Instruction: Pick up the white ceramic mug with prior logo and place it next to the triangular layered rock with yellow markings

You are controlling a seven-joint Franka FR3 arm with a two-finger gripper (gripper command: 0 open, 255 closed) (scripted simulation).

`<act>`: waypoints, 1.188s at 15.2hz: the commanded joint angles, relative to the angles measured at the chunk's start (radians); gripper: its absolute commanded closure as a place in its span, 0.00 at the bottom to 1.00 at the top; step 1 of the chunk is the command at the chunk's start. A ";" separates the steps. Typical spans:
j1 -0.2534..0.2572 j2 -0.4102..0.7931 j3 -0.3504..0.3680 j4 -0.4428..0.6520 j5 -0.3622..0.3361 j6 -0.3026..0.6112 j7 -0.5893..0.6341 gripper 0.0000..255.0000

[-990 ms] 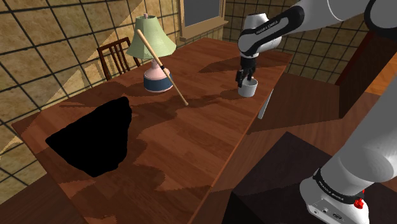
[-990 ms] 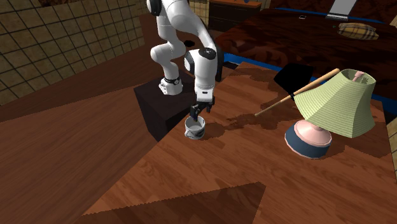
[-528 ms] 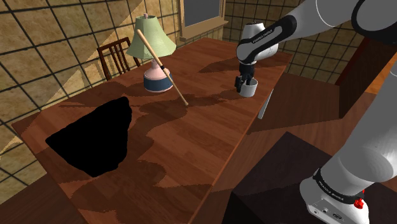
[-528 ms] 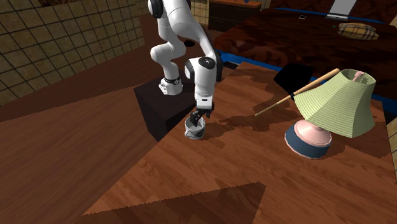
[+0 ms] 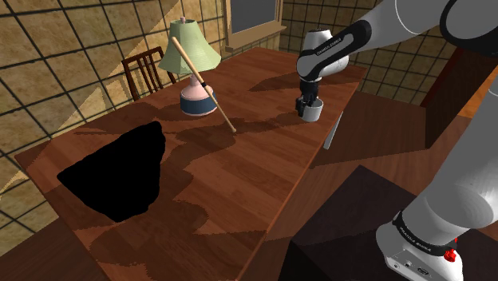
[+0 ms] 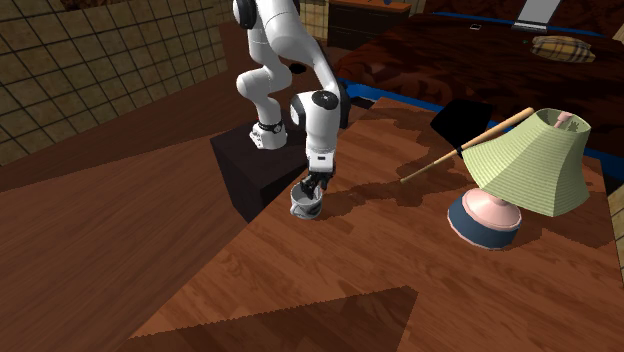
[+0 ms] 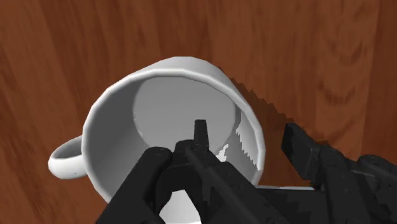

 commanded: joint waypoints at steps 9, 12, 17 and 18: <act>0.000 0.000 0.000 0.000 0.000 0.000 0.000 1.00; 0.001 -0.022 -0.001 0.015 -0.002 -0.037 0.000 1.00; 0.002 -0.056 -0.001 0.043 -0.006 -0.099 0.001 1.00; 0.002 -0.062 -0.001 0.050 -0.007 -0.111 0.001 1.00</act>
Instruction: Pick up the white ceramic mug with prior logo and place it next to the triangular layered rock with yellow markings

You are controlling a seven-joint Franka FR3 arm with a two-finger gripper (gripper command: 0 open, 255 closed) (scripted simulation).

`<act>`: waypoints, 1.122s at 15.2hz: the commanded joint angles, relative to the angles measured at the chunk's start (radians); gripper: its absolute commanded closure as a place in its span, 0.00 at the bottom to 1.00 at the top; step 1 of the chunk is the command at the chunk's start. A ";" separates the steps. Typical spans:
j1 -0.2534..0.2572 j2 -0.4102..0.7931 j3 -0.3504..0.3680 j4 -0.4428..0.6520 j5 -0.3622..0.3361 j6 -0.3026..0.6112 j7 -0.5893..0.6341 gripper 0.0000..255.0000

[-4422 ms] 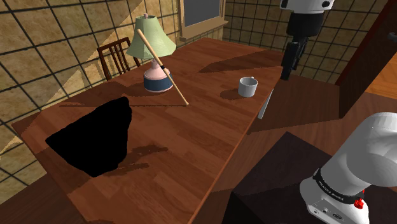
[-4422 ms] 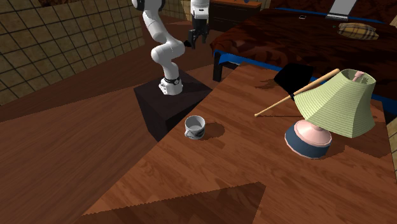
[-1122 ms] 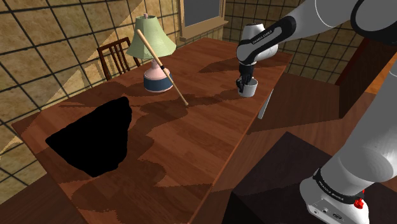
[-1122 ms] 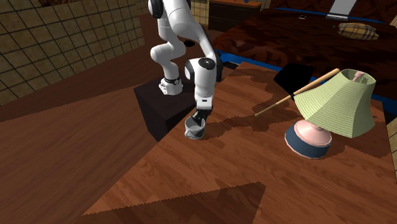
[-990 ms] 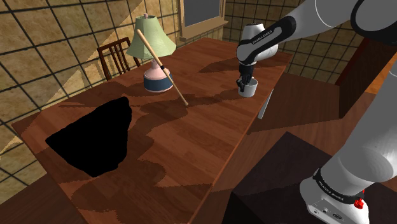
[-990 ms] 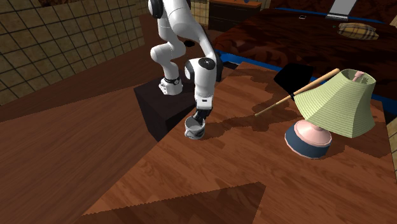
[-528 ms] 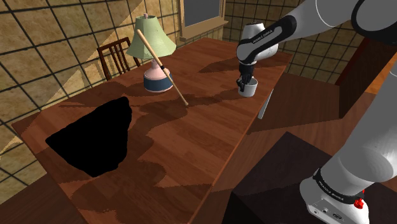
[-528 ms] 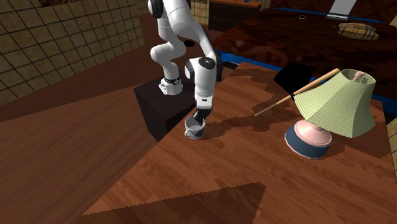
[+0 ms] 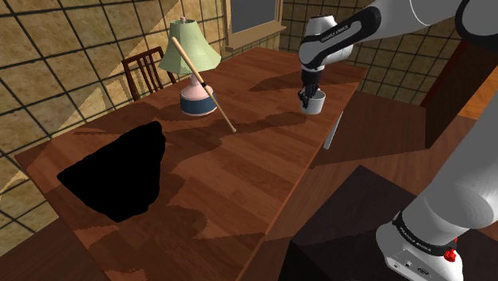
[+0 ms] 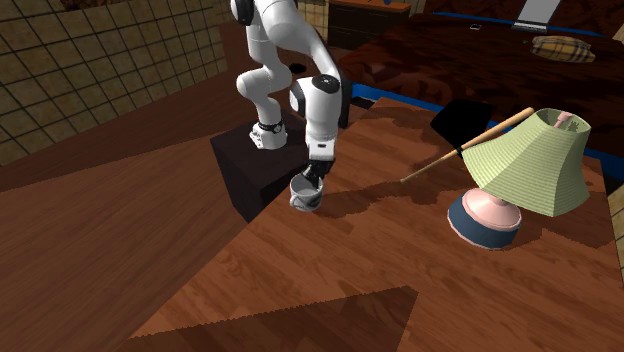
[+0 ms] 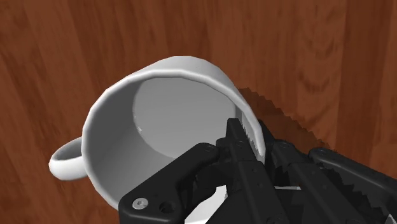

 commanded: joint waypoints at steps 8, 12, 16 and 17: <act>0.001 -0.048 0.000 0.068 -0.004 -0.115 -0.001 1.00; 0.002 -0.064 0.000 0.102 -0.005 -0.167 -0.002 1.00; 0.003 -0.078 0.000 0.141 -0.006 -0.218 -0.004 1.00; 0.003 -0.080 0.001 0.151 -0.006 -0.231 -0.004 1.00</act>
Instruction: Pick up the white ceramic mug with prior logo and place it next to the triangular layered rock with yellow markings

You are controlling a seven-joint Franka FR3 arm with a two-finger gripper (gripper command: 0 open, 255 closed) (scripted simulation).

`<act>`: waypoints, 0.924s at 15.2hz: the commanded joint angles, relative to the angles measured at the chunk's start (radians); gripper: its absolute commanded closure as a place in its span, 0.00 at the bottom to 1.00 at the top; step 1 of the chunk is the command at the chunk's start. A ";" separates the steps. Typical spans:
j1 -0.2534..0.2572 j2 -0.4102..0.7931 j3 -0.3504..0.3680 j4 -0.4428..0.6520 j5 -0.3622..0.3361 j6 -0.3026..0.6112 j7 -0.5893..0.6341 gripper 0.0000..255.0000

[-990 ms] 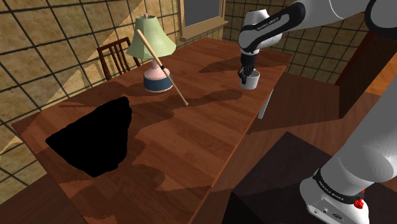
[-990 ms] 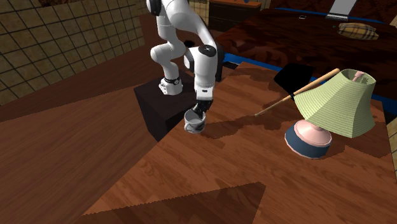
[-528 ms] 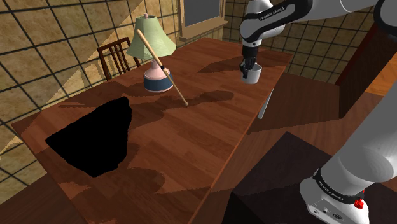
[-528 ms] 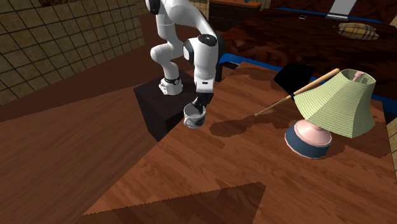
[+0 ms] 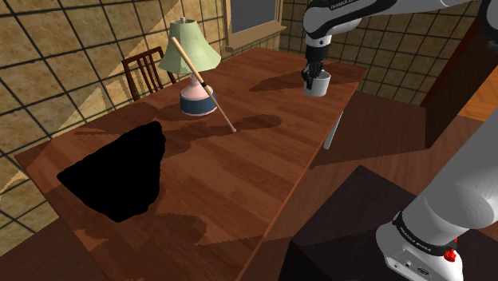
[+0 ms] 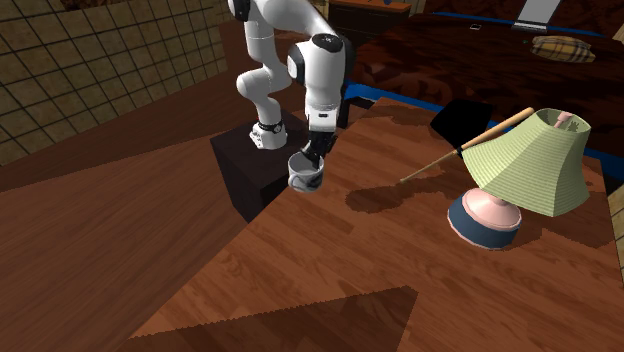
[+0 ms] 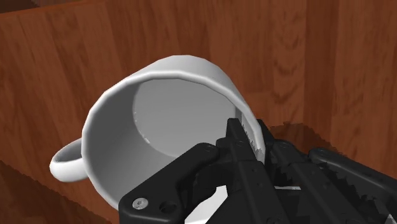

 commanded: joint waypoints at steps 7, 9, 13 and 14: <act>0.001 -0.019 0.001 0.086 -0.001 -0.105 -0.003 1.00; 0.001 -0.021 0.001 0.111 -0.001 -0.131 -0.004 1.00; 0.001 -0.022 0.001 0.163 0.000 -0.185 -0.007 1.00; 0.001 -0.022 0.001 0.176 0.000 -0.198 -0.007 1.00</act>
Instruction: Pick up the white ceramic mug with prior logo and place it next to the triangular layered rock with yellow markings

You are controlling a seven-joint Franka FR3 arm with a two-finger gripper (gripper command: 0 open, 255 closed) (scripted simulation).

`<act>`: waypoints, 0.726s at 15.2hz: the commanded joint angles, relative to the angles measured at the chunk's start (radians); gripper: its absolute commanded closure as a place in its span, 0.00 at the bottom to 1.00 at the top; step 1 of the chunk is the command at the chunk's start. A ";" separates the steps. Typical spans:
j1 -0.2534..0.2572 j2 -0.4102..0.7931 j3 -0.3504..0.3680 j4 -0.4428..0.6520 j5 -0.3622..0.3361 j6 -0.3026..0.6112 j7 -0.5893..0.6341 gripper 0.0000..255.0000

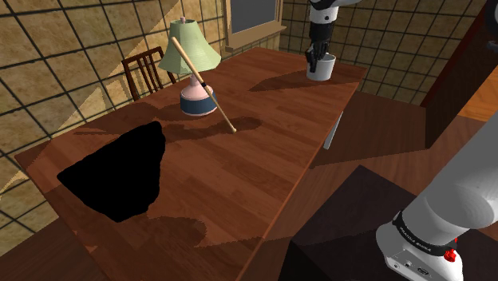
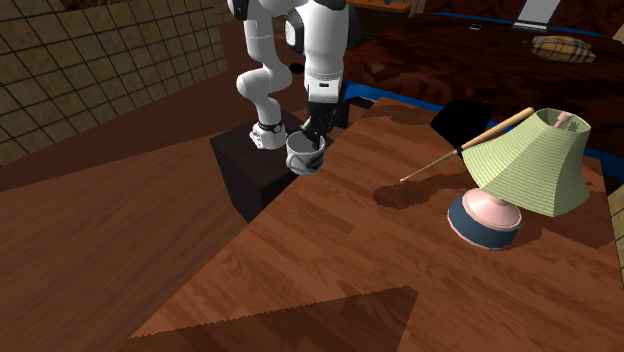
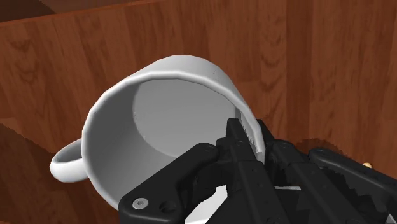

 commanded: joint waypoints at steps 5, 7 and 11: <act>0.044 -0.072 0.044 -0.056 -0.007 -0.020 0.089 1.00; 0.066 -0.103 0.068 -0.092 -0.007 -0.018 0.135 1.00; 0.107 -0.154 0.119 -0.148 -0.002 -0.017 0.227 1.00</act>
